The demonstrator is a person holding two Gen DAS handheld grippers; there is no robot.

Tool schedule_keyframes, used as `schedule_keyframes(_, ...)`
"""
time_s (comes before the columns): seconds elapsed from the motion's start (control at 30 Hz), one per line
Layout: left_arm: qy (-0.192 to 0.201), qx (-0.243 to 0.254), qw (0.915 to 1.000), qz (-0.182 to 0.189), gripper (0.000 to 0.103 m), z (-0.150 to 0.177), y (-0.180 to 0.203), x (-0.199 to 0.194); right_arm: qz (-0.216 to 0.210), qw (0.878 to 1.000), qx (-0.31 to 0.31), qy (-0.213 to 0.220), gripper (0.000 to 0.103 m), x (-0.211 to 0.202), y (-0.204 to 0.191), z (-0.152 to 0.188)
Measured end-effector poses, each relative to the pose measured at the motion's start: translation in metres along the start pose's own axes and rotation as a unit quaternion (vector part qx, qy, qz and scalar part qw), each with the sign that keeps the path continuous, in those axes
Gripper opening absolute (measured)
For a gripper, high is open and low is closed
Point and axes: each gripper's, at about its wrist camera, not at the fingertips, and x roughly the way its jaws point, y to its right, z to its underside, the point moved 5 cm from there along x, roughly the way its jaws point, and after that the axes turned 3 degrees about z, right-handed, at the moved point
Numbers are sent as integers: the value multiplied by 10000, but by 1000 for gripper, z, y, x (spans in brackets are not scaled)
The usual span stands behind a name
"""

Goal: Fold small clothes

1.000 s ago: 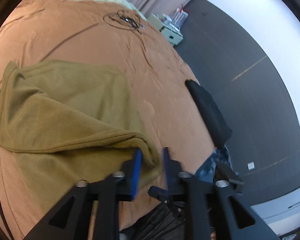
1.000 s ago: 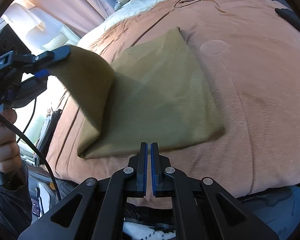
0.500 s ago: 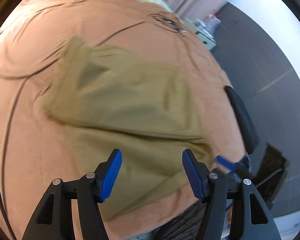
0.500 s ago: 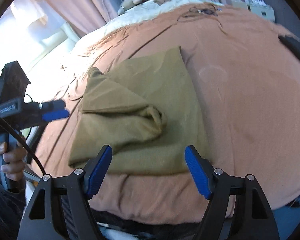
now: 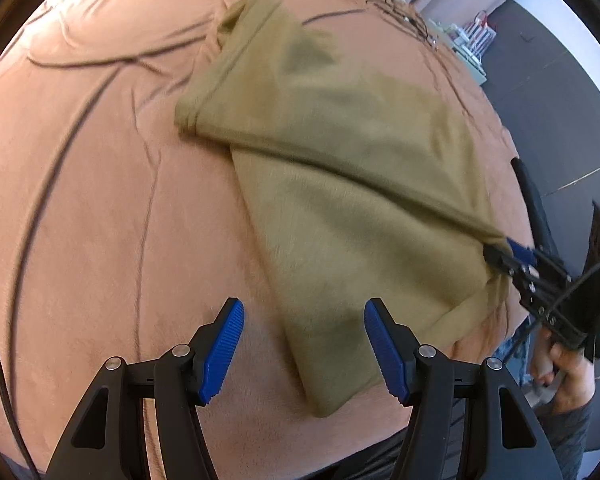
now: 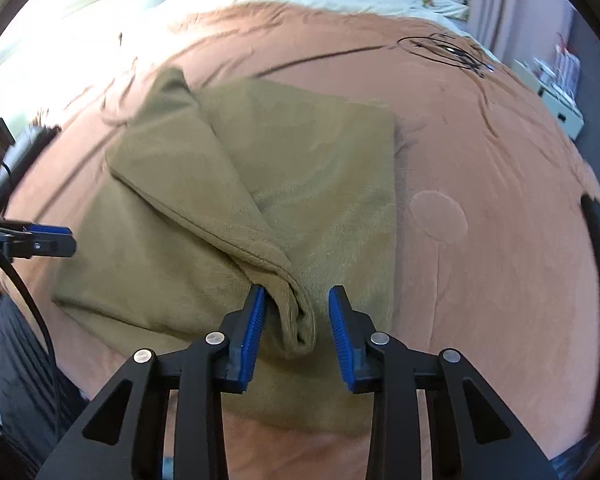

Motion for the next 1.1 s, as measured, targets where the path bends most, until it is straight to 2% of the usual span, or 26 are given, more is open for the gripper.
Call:
schedule_keyframes(0.2,-21,72,10000,-47,64,8,-3,4,170,9984,-497,-196,28,14,-16,-16)
schedule_keyframes(0.27,-50,62,10000,-41,64,8,-3,6,143,9978,-604,-244,15,16,-21,-20)
schedule_keyframes(0.33,-59,33,10000,-24,64,8,-5,3,99,9983,-562,-149,8,12,-25,-24)
schedule_keyframes(0.4,-72,29,10000,-35,64,8,-4,3,-103,9995,-300,-23,7,3,-22,-27)
schedule_keyframes(0.43,-79,36,10000,-47,64,8,-3,3,-263,9990,179,315,7,-3,-18,-29)
schedule_keyframes(0.47,-90,41,9999,-53,63,7,0,4,-543,9968,462,370,7,-10,-14,-29)
schedule_keyframes(0.6,-153,61,9999,15,63,10,2,2,-1292,9840,1150,429,6,-27,2,-17)
schedule_keyframes(0.73,-227,134,9996,55,59,13,8,1,-1701,9732,1492,410,6,-36,10,-1)
schedule_keyframes(0.8,-299,205,9993,75,59,16,10,0,-1818,9689,1631,409,6,-40,14,9)
schedule_keyframes(1.0,-421,404,9982,-128,53,23,18,7,-1606,9676,1911,383,6,-30,52,29)
schedule_keyframes(1.1,-404,380,9983,-180,49,22,17,10,-1732,9599,2184,296,6,-17,66,41)
